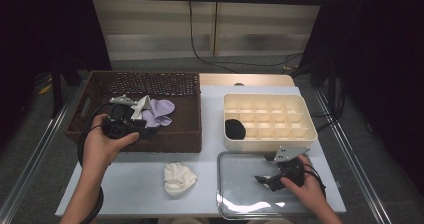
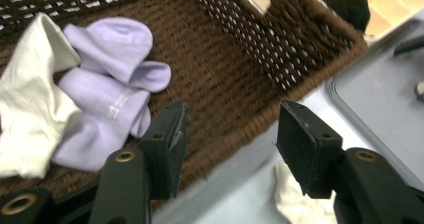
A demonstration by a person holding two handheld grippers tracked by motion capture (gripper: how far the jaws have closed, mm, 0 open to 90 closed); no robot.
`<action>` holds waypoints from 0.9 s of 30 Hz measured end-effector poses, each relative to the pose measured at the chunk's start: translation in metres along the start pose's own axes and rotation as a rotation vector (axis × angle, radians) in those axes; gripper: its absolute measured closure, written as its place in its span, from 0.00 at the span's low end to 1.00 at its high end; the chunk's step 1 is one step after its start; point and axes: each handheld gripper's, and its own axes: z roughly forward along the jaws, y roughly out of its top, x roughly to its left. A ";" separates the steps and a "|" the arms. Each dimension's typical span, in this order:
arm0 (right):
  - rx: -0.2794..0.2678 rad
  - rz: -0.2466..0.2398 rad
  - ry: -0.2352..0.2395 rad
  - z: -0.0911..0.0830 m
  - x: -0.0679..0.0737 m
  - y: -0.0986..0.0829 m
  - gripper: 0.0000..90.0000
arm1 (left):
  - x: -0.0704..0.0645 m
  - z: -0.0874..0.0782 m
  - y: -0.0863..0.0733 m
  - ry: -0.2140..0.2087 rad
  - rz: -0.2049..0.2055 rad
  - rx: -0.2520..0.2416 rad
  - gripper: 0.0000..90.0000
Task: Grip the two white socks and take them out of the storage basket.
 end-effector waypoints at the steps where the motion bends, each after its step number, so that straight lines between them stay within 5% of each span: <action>1: 0.000 0.000 0.000 0.000 0.000 0.000 0.18 | 0.003 0.001 0.002 0.012 0.008 -0.005 0.47; 12: 0.001 0.002 0.000 0.000 0.000 0.000 0.18 | 0.030 0.017 0.018 0.071 -0.044 -0.032 0.41; 27: 0.002 0.002 0.002 0.000 0.000 0.000 0.18 | 0.060 0.035 0.026 0.092 -0.142 -0.026 0.43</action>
